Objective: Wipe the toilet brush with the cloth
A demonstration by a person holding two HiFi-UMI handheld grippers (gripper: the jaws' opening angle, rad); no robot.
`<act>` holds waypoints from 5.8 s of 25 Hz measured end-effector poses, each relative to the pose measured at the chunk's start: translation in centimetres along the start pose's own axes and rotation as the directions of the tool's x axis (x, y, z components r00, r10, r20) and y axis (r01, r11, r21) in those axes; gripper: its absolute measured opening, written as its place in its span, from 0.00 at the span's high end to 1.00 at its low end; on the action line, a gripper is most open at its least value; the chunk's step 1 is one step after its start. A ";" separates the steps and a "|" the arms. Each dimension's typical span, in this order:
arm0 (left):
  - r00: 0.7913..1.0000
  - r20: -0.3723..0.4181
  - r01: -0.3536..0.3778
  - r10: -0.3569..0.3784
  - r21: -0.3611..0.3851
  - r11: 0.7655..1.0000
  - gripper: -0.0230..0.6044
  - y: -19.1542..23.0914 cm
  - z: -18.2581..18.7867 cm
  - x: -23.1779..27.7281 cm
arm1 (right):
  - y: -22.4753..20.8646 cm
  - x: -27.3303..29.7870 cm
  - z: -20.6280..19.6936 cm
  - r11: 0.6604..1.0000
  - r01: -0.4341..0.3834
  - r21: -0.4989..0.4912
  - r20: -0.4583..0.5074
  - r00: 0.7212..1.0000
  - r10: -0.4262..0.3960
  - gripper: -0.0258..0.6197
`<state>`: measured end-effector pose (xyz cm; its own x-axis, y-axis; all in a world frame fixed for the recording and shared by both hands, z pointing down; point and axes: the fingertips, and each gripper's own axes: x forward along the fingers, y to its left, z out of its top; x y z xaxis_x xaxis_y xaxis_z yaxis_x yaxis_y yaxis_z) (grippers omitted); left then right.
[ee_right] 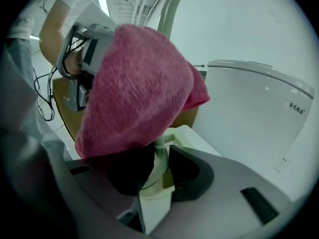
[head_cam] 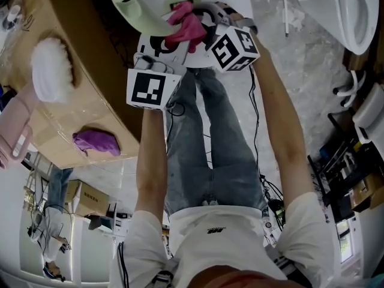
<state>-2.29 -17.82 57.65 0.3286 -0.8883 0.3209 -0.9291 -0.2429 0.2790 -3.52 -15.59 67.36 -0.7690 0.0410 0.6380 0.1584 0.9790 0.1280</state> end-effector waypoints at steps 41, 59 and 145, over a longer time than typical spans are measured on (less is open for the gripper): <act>0.975 0.207 0.078 -0.079 0.015 0.997 0.81 0.1 14.4 -3.6 | -0.1 0.3 0.1 1.000 -0.015 0.009 -0.030 0.999 0.015 0.82; 0.997 0.056 0.058 -0.059 0.023 0.998 0.87 0.3 3.6 -0.4 | -0.1 0.4 0.1 1.000 -0.005 0.014 -0.016 1.000 0.005 0.82; 0.981 0.115 -0.151 0.157 -0.059 0.987 0.74 -1.2 13.3 -10.9 | -0.7 -13.0 5.3 0.919 0.212 0.332 -0.025 0.976 -0.216 0.83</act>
<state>-7.04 -13.05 41.77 0.1573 -0.9543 0.2542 -0.9564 -0.0830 0.2801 3.08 -15.76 54.90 -0.7694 -0.1762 0.6140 -0.2228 0.9749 0.0007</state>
